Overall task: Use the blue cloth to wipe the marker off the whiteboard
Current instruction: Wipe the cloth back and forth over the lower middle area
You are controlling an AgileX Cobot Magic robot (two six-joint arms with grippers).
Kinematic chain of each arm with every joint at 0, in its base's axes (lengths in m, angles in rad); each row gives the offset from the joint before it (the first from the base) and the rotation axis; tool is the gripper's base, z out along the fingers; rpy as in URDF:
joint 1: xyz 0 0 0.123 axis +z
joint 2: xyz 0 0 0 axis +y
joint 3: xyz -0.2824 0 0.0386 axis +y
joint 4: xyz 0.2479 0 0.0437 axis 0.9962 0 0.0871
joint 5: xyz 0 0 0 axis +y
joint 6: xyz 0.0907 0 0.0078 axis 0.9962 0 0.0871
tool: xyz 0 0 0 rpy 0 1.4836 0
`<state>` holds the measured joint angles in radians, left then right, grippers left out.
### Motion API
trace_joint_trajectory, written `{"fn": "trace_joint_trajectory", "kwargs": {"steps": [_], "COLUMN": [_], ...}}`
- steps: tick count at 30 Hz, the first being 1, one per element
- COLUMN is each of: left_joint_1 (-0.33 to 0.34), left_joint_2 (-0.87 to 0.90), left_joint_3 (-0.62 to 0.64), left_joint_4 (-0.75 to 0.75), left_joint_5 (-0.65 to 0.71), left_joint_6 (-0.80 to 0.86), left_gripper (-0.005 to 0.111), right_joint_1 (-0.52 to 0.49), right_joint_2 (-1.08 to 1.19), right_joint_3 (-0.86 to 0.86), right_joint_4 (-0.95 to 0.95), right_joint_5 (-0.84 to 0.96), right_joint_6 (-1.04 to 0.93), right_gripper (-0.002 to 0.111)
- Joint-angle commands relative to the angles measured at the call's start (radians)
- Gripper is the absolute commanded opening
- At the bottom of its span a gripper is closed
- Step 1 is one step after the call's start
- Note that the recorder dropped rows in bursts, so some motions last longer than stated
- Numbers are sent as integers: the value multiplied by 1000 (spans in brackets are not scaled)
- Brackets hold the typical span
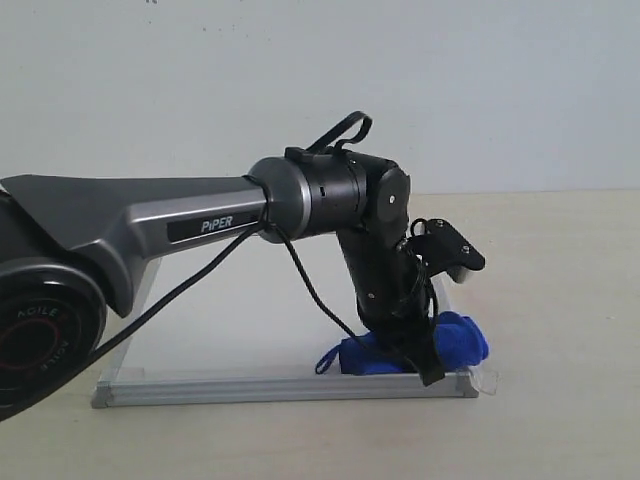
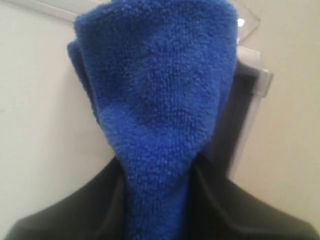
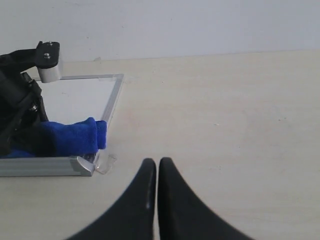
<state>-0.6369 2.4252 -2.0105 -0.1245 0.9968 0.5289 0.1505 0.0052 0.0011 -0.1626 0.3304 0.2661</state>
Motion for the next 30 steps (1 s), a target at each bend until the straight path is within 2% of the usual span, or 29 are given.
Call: {"fn": "trace_joint_trajectory", "kwargs": {"steps": [1,4,6,9,11,16,20,24,27,30], "left_joint_1": [28,35,31,19,16,24,49,68,65,49], "left_joint_2": [41,30,15,9,9,9,9,9,9,9], "left_joint_3": [-3,-3,-3,-3,-3,-3,-3,-3,-3,-3], "left_joint_4": [332,357,227,-91,-121,-25,222,377,361,270], "left_joint_5": [-27,-25,-17,63,79,33,-18,6,63,92], "left_joint_6": [-295,-334,-254,13,63,-1,-210,-363,-327,-253], "left_gripper": [4,4,4,4,4,4,4,4,4,4], "right_joint_1": [-2,-2,-2,-2,-2,-2,-2,-2,-2,-2], "right_joint_2": [-5,-5,-5,-5,-5,-5,-5,-5,-5,-5], "right_joint_3": [-1,-1,-1,-1,-1,-1,-1,-1,-1,-1], "right_joint_4": [0,0,0,0,0,0,0,0,0,0], "right_joint_5": [-8,-8,-8,-8,-8,-8,-8,-8,-8,-8], "right_joint_6": [-4,-4,-4,-4,-4,-4,-4,-4,-4,-4], "right_gripper": [1,1,1,1,1,1,1,1,1,1]}}
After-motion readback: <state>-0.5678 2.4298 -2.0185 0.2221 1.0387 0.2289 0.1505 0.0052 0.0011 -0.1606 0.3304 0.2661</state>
